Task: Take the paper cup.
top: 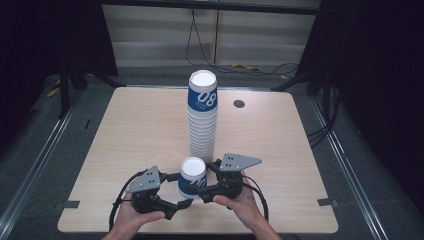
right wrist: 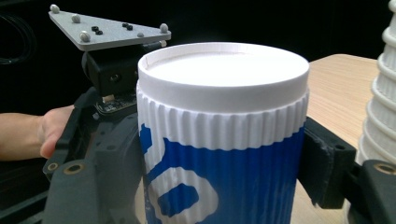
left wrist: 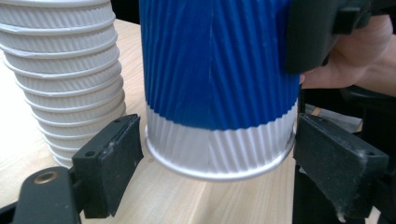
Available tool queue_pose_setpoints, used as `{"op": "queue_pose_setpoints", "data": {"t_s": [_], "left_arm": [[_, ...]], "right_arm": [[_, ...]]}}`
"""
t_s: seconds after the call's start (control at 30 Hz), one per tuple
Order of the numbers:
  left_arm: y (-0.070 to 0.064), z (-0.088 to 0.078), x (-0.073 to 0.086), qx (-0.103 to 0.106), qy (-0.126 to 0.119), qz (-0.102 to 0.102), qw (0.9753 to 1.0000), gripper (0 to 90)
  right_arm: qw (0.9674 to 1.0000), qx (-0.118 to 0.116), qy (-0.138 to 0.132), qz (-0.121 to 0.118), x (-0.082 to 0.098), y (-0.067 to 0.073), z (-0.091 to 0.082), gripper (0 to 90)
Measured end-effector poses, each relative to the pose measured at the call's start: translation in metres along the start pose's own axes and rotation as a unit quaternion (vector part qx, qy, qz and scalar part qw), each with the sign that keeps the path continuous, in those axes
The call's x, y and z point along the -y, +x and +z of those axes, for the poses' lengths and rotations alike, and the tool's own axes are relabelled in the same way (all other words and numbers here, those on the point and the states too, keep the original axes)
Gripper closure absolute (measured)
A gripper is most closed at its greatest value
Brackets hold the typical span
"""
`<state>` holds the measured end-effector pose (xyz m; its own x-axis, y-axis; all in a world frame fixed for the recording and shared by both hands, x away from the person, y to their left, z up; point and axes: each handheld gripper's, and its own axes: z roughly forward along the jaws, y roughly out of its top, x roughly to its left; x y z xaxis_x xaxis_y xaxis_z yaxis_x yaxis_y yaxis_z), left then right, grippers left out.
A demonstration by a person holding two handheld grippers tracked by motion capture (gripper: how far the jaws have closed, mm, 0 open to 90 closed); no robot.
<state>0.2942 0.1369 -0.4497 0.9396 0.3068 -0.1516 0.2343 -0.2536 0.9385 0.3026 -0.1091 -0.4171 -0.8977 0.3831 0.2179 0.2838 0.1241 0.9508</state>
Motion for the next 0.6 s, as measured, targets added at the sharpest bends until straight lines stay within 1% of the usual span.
{"op": "queue_pose_setpoints", "data": {"t_s": [0.13, 0.3, 0.4, 0.47, 0.6], "left_arm": [[0.000, 0.001, 0.001, 0.000, 0.001, -0.001, 1.0000, 14.2], [-0.001, 0.002, 0.001, -0.001, 0.002, -0.001, 1.0000, 12.2], [0.000, 0.003, 0.002, -0.001, 0.002, -0.001, 1.0000, 12.1], [0.000, 0.004, 0.004, 0.003, -0.001, -0.007, 1.0000, 12.1], [0.001, 0.004, 0.005, 0.002, -0.004, -0.015, 0.9999, 11.6]], "right_arm": [[1.0000, 0.002, -0.006, -0.005, 0.001, 0.003, 0.003, 26.0], [0.9998, -0.009, -0.018, 0.008, 0.004, 0.004, 0.007, 26.1], [0.9997, -0.011, -0.021, 0.009, 0.006, 0.005, 0.009, 26.1], [0.9995, -0.015, -0.026, 0.014, 0.007, 0.006, 0.011, 26.1], [0.9993, -0.014, -0.031, 0.017, 0.008, 0.007, 0.014, 26.1]]}}
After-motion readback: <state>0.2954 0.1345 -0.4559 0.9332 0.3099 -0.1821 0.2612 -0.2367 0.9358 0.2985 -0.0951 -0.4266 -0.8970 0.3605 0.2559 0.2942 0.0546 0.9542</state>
